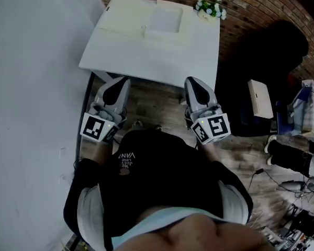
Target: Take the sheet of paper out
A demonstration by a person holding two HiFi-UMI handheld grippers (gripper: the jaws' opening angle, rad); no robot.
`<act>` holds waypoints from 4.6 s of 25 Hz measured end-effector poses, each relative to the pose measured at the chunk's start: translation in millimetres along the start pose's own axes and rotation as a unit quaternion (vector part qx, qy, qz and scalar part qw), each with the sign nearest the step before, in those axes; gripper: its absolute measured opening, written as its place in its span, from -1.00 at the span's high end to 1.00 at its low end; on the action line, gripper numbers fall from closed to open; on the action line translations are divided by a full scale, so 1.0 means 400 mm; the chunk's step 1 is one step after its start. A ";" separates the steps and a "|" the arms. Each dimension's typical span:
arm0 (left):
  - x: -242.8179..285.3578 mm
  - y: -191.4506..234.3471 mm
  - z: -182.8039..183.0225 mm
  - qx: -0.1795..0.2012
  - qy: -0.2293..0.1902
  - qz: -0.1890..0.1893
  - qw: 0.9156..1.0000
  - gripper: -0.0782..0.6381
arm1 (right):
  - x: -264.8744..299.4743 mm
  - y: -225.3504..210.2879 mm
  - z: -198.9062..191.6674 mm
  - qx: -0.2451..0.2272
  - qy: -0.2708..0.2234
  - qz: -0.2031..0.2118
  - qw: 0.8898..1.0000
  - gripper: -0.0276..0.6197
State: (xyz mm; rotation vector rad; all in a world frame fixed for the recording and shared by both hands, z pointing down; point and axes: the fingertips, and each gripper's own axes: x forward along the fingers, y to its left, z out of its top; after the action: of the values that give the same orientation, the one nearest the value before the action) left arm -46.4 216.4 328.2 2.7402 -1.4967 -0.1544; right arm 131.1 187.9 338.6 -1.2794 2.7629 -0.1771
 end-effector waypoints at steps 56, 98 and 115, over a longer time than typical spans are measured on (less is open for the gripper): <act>0.263 0.588 -0.092 -0.025 0.038 -0.149 0.988 0.78 | 0.490 -0.072 -0.064 -0.014 0.011 -0.198 0.980 0.91; 0.786 0.661 -0.312 -0.015 0.126 -0.063 0.990 0.78 | 0.683 -0.568 -0.119 -0.008 0.076 -0.121 0.990 0.91; 0.919 0.733 -0.449 -0.070 0.196 -0.028 0.978 0.78 | 0.748 -0.697 -0.195 0.019 0.093 -0.118 0.989 0.91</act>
State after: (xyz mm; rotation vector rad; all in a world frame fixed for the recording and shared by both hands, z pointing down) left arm -78.3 -257.3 495.7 2.5111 -1.2531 0.2562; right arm 137.9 -214.3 445.5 -1.6557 2.7308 -0.3832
